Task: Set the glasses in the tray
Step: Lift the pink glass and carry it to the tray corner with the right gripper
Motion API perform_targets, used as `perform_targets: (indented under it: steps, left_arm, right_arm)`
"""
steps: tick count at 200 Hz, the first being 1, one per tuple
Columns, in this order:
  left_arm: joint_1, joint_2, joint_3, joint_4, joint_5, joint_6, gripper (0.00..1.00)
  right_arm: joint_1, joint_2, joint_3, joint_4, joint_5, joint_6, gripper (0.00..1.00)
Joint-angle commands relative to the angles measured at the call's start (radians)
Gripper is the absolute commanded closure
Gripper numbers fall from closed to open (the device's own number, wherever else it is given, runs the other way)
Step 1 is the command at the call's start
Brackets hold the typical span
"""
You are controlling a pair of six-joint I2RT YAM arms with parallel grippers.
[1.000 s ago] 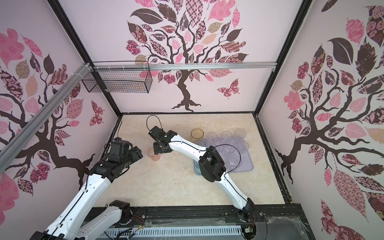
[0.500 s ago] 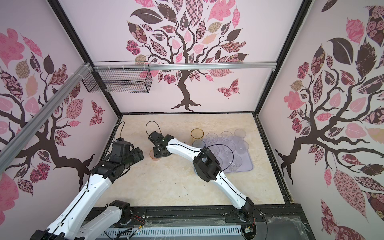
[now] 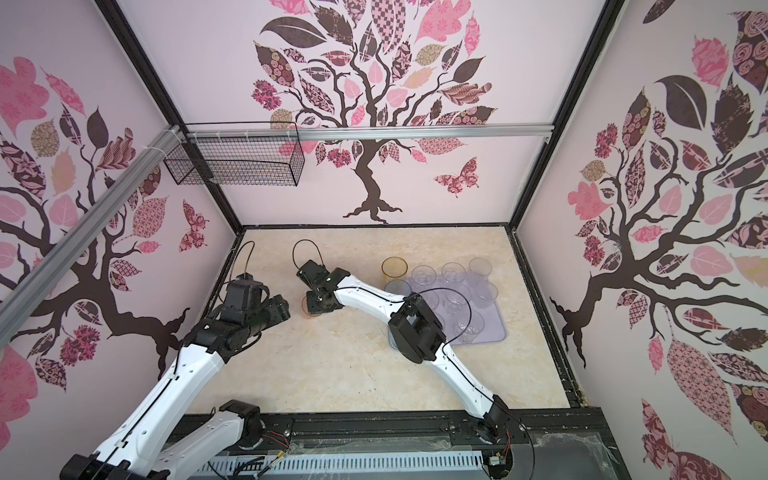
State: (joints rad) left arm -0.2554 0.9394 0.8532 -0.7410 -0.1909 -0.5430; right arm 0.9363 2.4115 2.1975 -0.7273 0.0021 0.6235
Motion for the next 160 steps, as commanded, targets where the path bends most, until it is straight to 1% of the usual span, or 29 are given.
perform_targets:
  steps: [1, 22, 39, 55, 72, 90, 113, 129, 143, 160]
  left_arm:
    - [-0.012, 0.004, 0.133, -0.037, -0.017, 0.067, 0.22]
    - [-0.043, 0.019, 0.208, -0.046, -0.01, 0.101, 0.22]
    - [-0.049, 0.034, 0.253, -0.021, 0.086, 0.105, 0.22]
    - [-0.059, 0.051, 0.286, 0.002, 0.153, 0.113, 0.22]
    - [-0.08, 0.072, 0.301, 0.028, 0.194, 0.112, 0.23]
    - [-0.113, 0.093, 0.293, 0.058, 0.202, 0.121, 0.23]
    - [-0.137, 0.121, 0.281, 0.09, 0.206, 0.115, 0.23]
    - [-0.162, 0.149, 0.282, 0.118, 0.208, 0.115, 0.23]
    - [-0.207, 0.184, 0.297, 0.134, 0.19, 0.127, 0.23]
    - [-0.282, 0.224, 0.31, 0.168, 0.138, 0.149, 0.23]
  right_arm:
    - [-0.002, -0.186, 0.01, -0.031, 0.054, -0.034, 0.95]
    - [-0.01, -0.258, -0.003, -0.055, 0.084, -0.064, 0.95]
    - [-0.026, -0.322, -0.048, -0.049, 0.078, -0.075, 0.96]
    - [-0.048, -0.382, -0.087, -0.052, 0.053, -0.075, 0.97]
    - [-0.066, -0.456, -0.136, -0.062, 0.061, -0.087, 0.97]
    - [-0.091, -0.568, -0.249, -0.048, 0.091, -0.102, 0.97]
    - [-0.169, -0.739, -0.449, -0.024, 0.086, -0.084, 0.98]
    - [-0.217, -0.863, -0.574, -0.019, 0.11, -0.081, 0.99]
    - [-0.276, -0.95, -0.646, -0.039, 0.114, -0.081, 0.99]
    - [-0.368, -1.04, -0.717, -0.078, 0.11, -0.089, 0.99]
